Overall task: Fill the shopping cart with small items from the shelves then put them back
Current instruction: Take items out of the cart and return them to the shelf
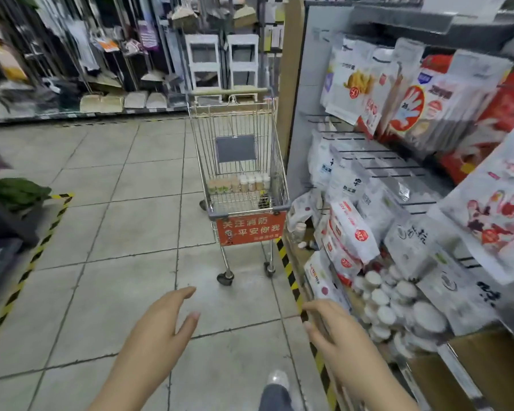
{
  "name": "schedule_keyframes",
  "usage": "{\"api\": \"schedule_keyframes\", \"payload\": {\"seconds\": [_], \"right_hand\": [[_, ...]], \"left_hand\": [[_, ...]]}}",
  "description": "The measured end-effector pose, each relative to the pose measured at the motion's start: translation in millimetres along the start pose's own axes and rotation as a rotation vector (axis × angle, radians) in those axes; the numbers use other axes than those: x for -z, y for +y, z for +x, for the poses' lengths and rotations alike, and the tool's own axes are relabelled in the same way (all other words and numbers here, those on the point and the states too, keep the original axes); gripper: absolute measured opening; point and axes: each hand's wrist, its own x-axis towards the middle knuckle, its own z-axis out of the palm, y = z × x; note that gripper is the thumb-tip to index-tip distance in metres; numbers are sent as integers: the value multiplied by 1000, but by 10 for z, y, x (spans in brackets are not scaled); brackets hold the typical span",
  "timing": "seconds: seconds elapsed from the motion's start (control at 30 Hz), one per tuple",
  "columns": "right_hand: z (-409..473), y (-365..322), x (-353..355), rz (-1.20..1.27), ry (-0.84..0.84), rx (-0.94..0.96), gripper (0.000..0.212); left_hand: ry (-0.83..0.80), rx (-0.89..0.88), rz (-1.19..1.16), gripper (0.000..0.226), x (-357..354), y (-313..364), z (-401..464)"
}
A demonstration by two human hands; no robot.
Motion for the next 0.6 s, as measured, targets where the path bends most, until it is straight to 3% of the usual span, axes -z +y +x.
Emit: {"api": "schedule_keyframes", "payload": {"seconds": [0.3,0.6], "right_hand": [[1817,217,386,51,14,-22,25],[3552,-79,191,41,-141,71,32]], "left_hand": [[36,-53,-8,42,-1,318,1791],[3,165,-39,42,34,-212,3044]]}}
